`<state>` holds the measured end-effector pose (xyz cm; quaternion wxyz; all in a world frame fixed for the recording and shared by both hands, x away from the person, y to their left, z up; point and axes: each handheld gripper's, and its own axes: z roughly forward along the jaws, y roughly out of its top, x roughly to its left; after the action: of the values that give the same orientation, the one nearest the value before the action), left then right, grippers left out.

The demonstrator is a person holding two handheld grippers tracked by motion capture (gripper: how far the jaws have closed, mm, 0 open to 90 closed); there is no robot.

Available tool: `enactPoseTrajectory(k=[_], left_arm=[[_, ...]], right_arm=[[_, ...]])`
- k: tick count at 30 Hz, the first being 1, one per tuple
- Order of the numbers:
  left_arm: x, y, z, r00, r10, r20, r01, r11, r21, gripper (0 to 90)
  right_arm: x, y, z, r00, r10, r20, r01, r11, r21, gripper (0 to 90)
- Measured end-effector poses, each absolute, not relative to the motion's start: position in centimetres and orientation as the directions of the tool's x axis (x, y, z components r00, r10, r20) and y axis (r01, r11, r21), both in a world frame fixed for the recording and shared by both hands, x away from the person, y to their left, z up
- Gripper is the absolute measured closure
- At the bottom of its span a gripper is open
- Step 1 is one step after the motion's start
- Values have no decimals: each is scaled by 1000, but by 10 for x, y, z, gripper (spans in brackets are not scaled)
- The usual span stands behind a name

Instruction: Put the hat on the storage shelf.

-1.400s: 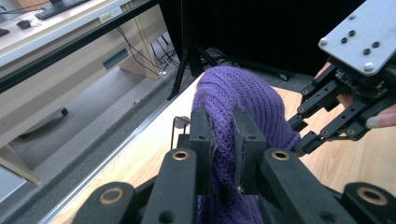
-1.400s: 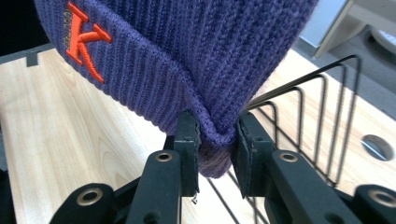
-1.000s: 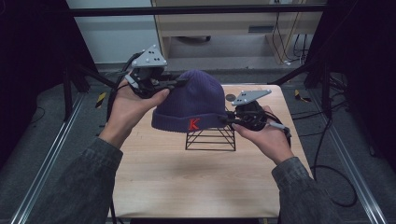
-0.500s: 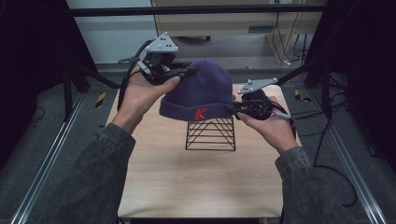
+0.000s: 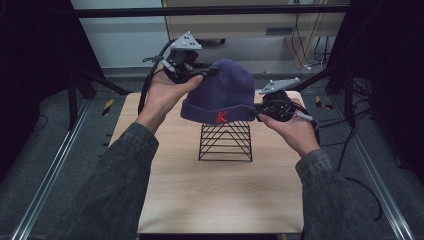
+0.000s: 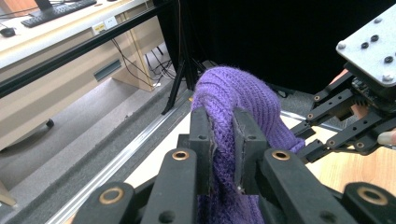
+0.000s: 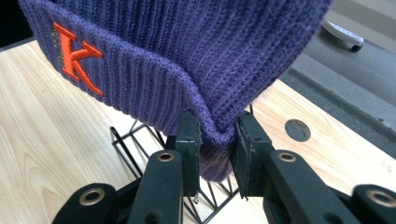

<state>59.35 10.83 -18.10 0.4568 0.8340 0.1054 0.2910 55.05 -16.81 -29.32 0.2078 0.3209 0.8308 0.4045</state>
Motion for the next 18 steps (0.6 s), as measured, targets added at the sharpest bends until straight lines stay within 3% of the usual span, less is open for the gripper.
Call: enactPoseTrajectory(k=[18], left_arm=[[604, 84, -205, 811, 421, 406, -72, -617, 784, 795]], right_arm=[[550, -184, -312, -689, 721, -78, 414, 480, 773, 740]])
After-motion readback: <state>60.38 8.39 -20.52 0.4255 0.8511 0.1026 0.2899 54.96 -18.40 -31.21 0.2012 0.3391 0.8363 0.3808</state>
